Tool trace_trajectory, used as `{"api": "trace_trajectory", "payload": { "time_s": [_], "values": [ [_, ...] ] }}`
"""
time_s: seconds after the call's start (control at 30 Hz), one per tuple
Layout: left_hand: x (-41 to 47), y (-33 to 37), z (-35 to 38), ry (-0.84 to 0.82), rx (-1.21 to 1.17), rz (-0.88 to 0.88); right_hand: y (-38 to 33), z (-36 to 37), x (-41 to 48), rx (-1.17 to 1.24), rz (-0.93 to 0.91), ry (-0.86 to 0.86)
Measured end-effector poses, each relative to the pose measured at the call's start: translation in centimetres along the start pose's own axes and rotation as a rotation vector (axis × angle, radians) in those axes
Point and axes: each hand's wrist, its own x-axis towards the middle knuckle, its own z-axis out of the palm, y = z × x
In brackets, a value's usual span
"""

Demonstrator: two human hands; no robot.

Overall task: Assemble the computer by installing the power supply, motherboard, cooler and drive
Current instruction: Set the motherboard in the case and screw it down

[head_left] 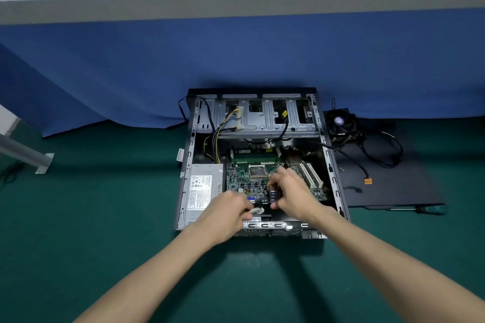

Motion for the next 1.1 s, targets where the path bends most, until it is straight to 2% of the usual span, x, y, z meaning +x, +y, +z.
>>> {"api": "trace_trajectory", "payload": {
  "time_s": [0.07,0.13,0.33,0.47,0.57,0.63,0.7,0.83,0.97,1.03,1.1],
  "values": [
    [0.1,0.3,0.1,0.007,0.079,0.031,0.4,0.5,0.0,-0.009,0.016,-0.042],
    [0.6,0.4,-0.1,0.0,0.053,-0.004,0.8,1.0,0.1,-0.027,0.037,-0.079],
    [2.7,-0.2,-1.4,-0.067,-0.18,-0.13,1.5,1.5,1.9,-0.039,0.029,-0.227],
    [3.9,-0.6,-1.5,-0.143,-0.287,-0.194,2.1,2.4,3.3,-0.145,0.013,-0.268],
    [5.0,-1.2,-1.4,-0.23,-0.497,-0.282,2.3,3.5,3.5,-0.233,0.019,-0.332],
    [6.0,-1.6,-1.3,-0.258,-0.524,-0.31,2.4,3.8,3.6,-0.239,0.027,-0.379],
    [7.4,-1.6,-1.1,-0.254,-0.457,-0.338,2.5,3.9,3.6,-0.218,0.009,-0.425],
    [10.7,-1.8,-0.4,-0.178,-0.177,-0.371,2.7,4.1,3.9,-0.087,0.03,-0.506],
    [13.3,-2.2,0.2,-0.202,-0.12,-0.435,3.8,3.8,4.7,0.181,0.122,-0.526],
    [14.5,-2.3,0.4,-0.168,-0.004,-0.45,4.8,3.4,5.5,0.309,0.19,-0.437],
    [15.9,-2.5,0.4,-0.05,0.193,-0.429,5.2,2.4,6.5,0.455,0.309,-0.196]
  ]
}}
